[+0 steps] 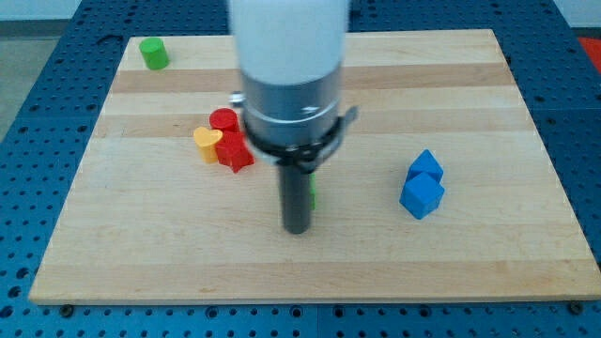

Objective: Move the green star a bit right

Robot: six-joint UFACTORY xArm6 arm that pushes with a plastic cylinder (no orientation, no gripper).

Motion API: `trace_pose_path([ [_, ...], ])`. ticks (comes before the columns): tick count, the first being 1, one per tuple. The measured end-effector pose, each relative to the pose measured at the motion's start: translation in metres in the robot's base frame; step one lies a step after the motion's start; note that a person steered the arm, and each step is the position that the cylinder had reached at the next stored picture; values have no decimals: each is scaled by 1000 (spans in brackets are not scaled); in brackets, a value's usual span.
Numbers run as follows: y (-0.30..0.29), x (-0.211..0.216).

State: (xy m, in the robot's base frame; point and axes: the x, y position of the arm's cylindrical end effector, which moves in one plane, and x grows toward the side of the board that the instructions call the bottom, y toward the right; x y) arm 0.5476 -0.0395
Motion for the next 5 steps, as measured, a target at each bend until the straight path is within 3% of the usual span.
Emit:
trace_pose_path([
  [1,-54,9],
  [2,-71,-11],
  [3,-61,-29],
  [5,22,-33],
])
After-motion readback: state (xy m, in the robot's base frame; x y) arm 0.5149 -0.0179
